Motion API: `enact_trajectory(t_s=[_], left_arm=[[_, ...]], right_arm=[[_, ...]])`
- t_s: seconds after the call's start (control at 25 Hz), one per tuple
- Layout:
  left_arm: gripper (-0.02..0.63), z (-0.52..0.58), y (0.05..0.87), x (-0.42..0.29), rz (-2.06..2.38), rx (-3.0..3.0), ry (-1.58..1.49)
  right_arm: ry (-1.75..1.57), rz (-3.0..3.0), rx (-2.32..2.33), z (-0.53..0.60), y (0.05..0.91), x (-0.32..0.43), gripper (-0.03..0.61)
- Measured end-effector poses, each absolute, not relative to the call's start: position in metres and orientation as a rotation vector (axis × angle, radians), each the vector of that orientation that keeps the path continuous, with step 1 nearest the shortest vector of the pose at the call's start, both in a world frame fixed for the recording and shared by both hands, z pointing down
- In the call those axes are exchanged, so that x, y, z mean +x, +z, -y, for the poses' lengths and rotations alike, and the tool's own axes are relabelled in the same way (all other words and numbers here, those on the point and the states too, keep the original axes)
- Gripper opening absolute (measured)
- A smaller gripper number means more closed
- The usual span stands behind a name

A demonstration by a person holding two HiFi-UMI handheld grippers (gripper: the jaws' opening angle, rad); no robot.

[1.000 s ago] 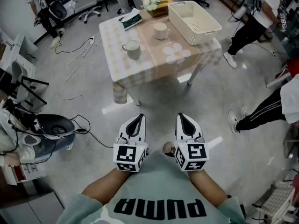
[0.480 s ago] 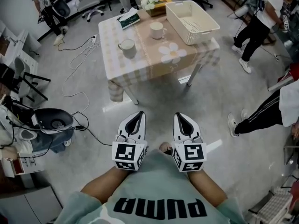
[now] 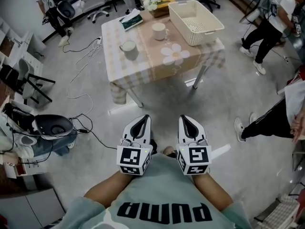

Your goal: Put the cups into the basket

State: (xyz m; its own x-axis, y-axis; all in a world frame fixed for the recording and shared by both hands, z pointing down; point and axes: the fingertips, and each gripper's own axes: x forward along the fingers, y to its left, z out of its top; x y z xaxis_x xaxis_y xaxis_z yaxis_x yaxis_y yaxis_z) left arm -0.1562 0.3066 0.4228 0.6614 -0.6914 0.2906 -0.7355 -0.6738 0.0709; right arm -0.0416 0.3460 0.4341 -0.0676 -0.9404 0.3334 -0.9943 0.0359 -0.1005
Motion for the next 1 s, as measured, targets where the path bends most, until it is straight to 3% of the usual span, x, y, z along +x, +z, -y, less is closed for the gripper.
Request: enact_trajectory(t_s=[1.0], left_arm=[[-0.003, -0.091, 0.432, -0.088, 0.976, 2.762, 0.348]], right_arm=[[0.488, 2.035, 2.040, -0.152, 0.441, -0.009, 0.011]])
